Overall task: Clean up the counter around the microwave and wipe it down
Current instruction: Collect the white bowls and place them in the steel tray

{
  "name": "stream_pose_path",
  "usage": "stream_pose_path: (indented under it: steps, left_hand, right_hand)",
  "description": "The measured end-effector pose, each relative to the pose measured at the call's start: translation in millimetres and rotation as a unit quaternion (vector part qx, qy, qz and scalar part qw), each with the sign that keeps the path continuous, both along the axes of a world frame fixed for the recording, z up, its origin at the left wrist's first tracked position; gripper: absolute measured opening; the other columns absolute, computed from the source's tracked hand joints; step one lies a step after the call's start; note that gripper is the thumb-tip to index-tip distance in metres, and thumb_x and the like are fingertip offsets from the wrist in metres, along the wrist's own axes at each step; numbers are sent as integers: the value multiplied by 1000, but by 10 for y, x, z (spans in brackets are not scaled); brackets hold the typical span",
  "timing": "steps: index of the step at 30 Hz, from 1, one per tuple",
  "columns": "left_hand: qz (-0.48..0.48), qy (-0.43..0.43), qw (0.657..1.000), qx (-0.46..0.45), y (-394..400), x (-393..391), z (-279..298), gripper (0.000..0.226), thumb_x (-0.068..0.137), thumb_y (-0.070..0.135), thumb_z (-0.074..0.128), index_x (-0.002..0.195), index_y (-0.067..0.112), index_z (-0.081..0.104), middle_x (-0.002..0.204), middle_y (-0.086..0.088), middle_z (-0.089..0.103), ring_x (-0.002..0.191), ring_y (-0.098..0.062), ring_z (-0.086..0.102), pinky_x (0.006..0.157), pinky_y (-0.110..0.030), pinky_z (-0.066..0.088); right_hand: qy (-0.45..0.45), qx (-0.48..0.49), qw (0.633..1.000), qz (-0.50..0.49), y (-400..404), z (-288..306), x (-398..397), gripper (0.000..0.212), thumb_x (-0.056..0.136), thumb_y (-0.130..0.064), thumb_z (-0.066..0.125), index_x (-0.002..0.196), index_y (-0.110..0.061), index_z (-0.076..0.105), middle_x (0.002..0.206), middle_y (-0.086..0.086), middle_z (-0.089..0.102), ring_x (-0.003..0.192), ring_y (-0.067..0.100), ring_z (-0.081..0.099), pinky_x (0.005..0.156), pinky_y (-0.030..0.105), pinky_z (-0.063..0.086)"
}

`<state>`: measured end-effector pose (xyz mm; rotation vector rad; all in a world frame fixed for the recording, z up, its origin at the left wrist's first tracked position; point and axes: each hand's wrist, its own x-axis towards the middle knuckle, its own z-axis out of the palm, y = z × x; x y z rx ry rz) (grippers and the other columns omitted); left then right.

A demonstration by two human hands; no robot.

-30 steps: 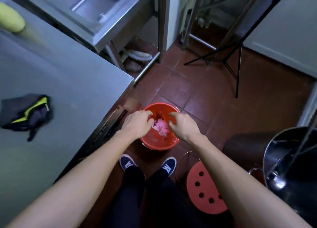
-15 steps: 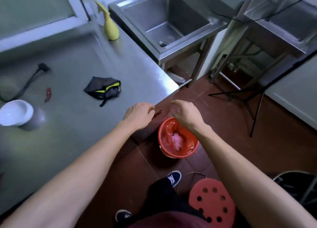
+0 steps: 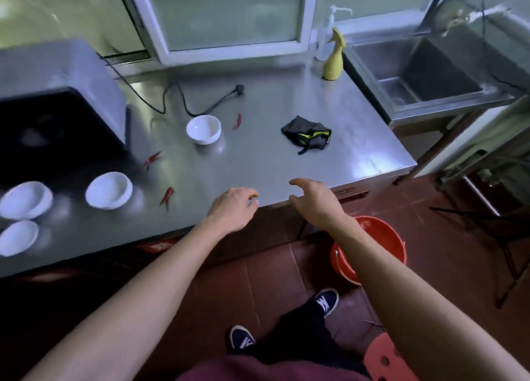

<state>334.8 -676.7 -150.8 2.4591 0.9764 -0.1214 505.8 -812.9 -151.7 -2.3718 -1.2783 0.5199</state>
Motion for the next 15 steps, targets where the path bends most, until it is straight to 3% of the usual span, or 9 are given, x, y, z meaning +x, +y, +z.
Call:
stream_pose_path:
  steps: [15]
  left_hand:
    - [188, -16, 982, 6, 746, -1915, -50, 33, 98, 35, 52, 128, 27, 63, 131, 0, 65, 120, -25, 59, 94, -38, 51]
  right_hand:
    - [-6, -84, 966, 246, 1533, -168, -1436, 54, 89, -29, 63, 141, -16, 53, 145, 4, 55, 129, 28, 53, 106, 43, 45]
